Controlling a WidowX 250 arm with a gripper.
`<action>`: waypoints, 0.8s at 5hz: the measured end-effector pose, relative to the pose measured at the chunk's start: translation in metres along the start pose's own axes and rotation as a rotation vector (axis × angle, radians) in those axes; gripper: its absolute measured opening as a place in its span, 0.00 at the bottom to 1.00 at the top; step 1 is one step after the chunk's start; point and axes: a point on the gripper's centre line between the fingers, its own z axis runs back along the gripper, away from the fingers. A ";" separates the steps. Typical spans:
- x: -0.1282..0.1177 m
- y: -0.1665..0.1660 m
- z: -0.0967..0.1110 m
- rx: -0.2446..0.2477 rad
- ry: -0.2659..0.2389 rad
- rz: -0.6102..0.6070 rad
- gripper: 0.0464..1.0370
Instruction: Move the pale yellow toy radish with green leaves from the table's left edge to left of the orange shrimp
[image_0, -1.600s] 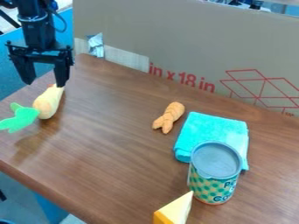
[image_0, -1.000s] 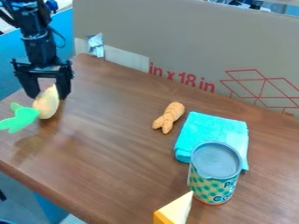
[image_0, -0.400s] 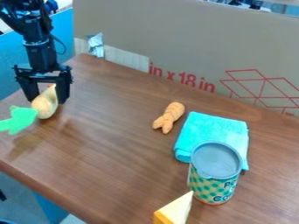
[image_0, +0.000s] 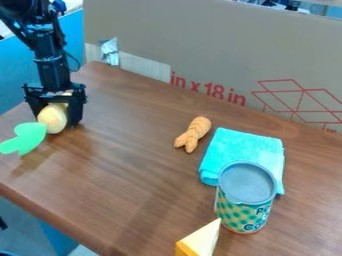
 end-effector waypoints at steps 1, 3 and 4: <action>0.001 0.004 -0.001 -0.001 -0.004 0.009 0.63; -0.007 -0.011 0.003 0.002 -0.033 -0.015 0.50; -0.008 -0.042 0.024 0.037 -0.083 -0.071 0.50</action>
